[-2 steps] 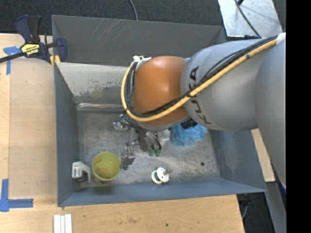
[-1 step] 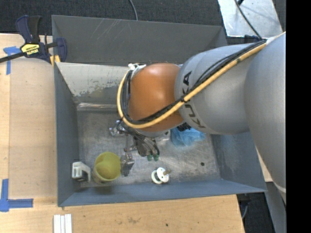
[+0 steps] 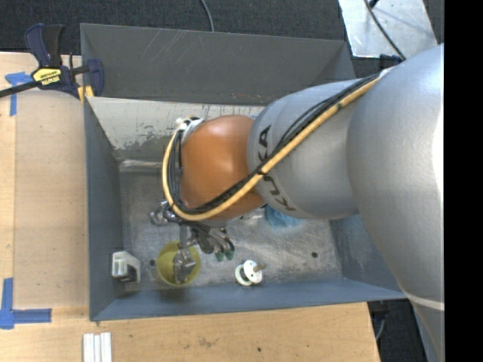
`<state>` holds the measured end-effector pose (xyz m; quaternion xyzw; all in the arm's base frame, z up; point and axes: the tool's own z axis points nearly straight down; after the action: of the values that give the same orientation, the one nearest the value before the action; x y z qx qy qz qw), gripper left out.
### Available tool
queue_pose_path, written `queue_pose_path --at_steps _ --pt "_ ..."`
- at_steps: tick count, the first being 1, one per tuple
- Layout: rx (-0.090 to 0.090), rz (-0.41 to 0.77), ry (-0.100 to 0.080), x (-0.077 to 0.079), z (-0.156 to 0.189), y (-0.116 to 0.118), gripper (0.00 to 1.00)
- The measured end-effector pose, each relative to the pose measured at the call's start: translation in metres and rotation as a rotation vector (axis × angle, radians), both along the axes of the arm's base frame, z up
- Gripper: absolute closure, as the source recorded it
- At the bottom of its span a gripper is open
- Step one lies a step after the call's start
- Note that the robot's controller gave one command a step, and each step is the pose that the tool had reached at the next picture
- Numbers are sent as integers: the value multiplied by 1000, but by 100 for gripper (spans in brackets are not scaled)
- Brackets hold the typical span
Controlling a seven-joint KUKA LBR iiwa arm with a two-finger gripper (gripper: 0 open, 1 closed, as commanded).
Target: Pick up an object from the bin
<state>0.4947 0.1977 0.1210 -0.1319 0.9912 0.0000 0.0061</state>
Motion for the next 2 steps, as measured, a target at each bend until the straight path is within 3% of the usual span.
queue_pose_path --at_steps 1,2 --pt "2 199 2 23 -46 23 100" --pt "2 199 2 23 -46 23 100"
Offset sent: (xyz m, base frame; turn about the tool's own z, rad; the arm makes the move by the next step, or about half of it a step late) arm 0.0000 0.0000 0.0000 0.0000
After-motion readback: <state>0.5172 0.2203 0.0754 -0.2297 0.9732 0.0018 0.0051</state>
